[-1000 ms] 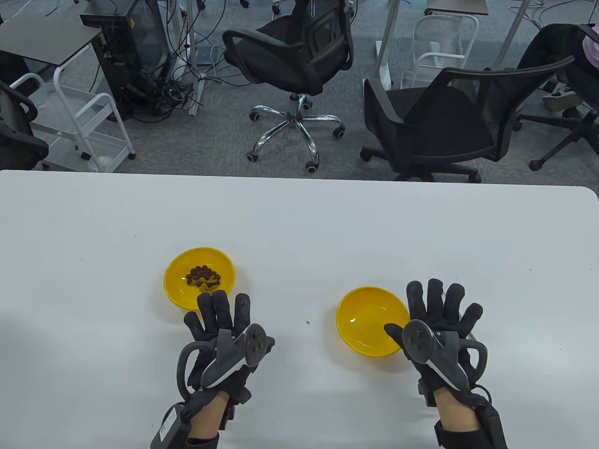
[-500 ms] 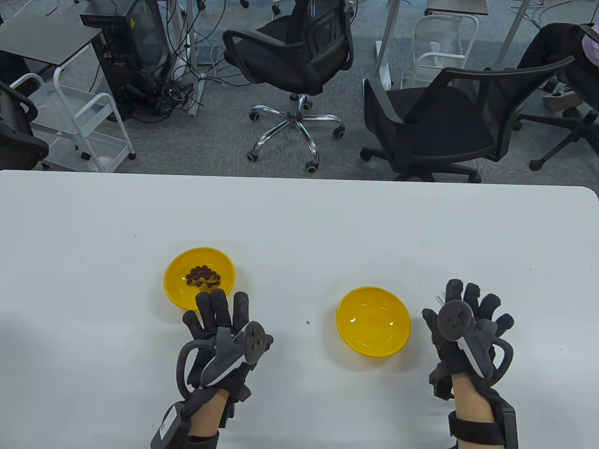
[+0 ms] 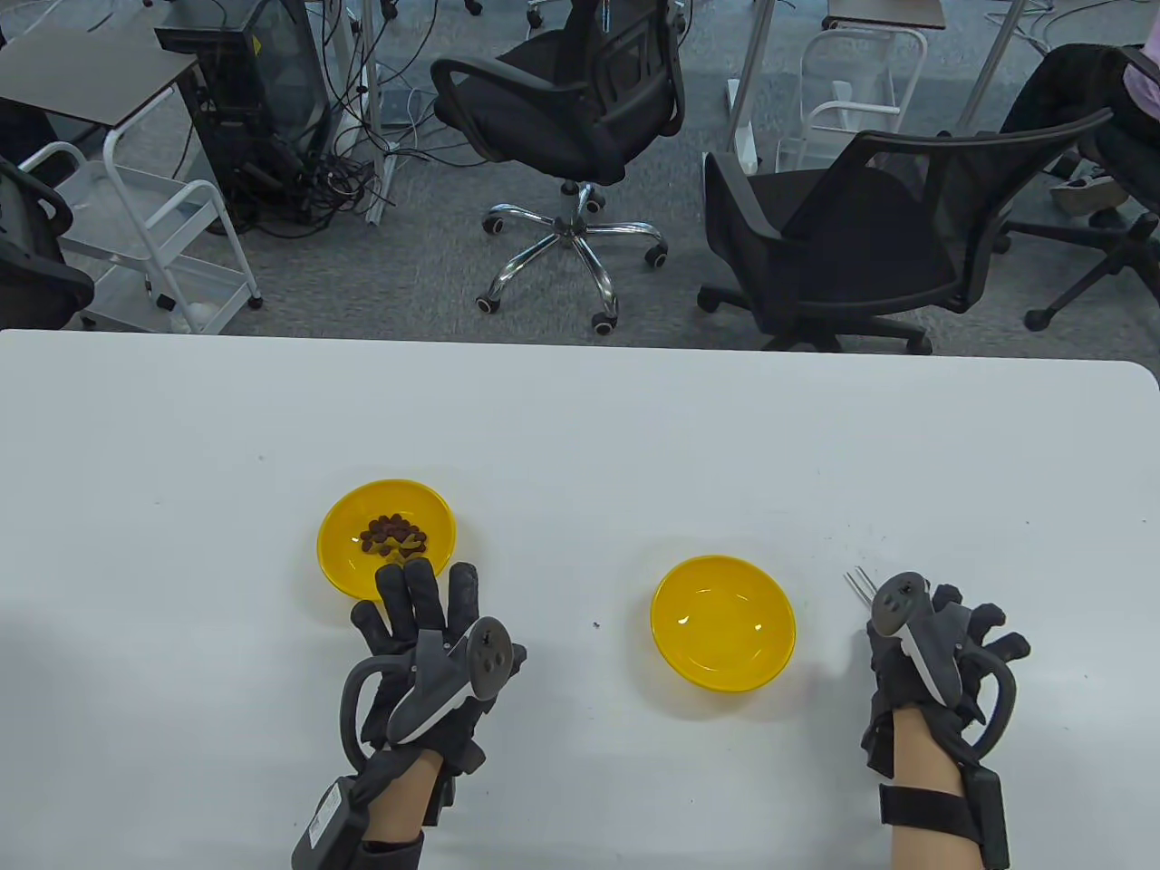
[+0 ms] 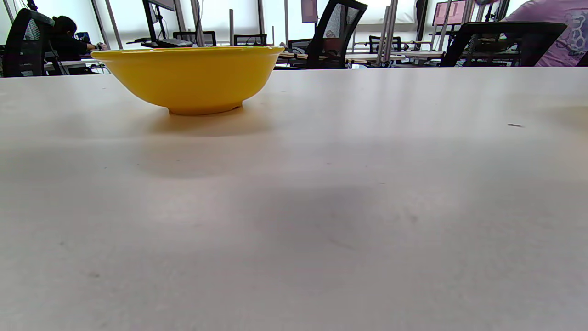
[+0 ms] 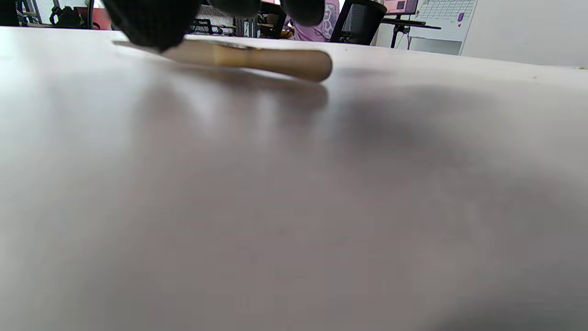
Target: Pick raisins with tweezers into bowl
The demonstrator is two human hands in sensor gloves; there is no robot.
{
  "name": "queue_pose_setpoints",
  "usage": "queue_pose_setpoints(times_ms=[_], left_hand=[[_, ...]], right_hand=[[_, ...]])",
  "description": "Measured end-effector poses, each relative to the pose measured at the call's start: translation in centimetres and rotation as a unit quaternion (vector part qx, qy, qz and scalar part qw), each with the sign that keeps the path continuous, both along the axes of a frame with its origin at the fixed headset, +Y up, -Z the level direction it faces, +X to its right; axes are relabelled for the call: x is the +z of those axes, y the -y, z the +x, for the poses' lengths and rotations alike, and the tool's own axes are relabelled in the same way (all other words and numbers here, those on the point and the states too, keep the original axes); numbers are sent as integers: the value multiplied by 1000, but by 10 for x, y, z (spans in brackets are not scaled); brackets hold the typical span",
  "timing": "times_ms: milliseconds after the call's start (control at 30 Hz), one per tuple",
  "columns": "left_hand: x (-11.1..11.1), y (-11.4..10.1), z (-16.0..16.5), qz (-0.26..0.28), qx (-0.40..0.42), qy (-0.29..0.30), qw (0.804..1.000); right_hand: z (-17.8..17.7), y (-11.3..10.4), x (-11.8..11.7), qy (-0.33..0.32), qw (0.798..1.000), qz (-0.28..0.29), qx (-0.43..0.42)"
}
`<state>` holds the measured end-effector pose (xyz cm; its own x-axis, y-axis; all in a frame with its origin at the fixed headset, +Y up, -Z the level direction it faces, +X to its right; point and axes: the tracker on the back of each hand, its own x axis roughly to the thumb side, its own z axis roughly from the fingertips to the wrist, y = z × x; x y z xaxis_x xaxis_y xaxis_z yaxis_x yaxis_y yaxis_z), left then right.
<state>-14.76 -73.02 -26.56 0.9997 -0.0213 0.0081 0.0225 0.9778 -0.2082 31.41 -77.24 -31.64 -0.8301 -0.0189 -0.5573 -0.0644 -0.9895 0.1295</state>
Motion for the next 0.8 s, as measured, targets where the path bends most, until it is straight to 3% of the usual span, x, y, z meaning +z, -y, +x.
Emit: queue_pose_setpoints(times_ms=[200, 800], left_hand=[[-1, 0, -2, -2, 3, -4, 1000], [-1, 0, -3, 1, -5, -14, 1000]], right_hand=[[-5, 5, -7, -5, 999, -38, 1], [-13, 5, -7, -18, 998, -45, 38]])
